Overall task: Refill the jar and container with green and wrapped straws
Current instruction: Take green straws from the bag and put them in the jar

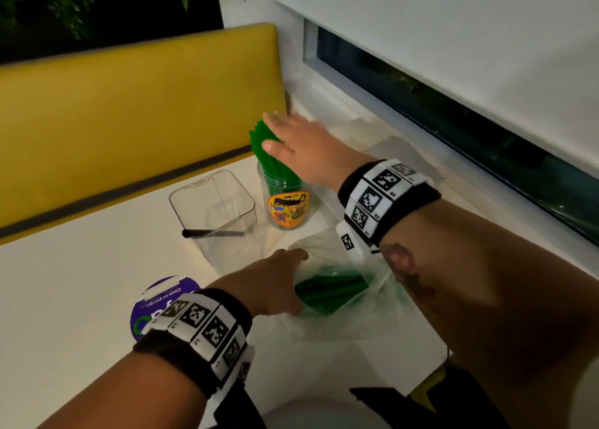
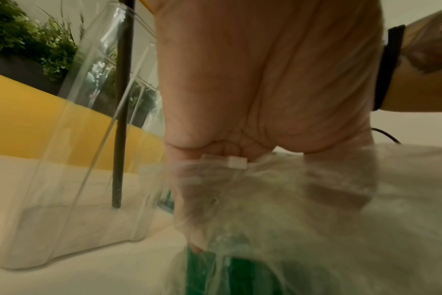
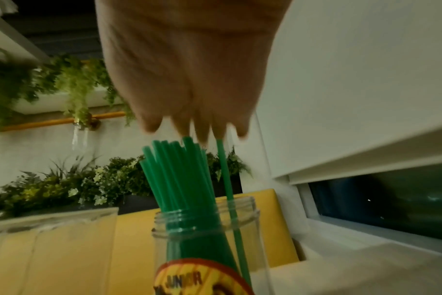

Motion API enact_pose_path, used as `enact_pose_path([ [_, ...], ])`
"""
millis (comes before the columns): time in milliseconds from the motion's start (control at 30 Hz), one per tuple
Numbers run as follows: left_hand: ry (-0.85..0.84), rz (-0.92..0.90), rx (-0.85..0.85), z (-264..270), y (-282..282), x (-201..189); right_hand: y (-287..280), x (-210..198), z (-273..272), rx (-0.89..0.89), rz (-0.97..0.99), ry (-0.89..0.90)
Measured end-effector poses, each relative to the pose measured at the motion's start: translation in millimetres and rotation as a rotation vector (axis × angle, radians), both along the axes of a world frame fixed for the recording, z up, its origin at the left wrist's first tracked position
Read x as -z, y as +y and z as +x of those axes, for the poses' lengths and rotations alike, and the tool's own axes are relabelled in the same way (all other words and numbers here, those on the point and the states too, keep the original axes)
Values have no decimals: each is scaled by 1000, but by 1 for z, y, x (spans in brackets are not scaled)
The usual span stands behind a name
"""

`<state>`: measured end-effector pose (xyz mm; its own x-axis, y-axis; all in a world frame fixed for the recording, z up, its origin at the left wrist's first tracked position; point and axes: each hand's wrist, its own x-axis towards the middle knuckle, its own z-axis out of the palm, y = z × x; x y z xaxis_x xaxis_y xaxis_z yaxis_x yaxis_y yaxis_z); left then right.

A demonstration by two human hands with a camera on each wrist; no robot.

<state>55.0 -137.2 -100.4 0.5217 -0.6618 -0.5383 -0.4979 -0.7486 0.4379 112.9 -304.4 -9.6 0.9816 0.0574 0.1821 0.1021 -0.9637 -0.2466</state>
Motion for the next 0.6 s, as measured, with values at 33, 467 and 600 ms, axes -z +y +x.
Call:
enact_pose_path([
  [33,-2,5,6,0,-1,0,1,3,-3,21,-1,84],
  [467,-80,-11,64,-2,0,-1,43,54,-122,-67,-165,650],
  [600,-112,49,126,-9,1,3,43,104,-135,-13,-143,628],
])
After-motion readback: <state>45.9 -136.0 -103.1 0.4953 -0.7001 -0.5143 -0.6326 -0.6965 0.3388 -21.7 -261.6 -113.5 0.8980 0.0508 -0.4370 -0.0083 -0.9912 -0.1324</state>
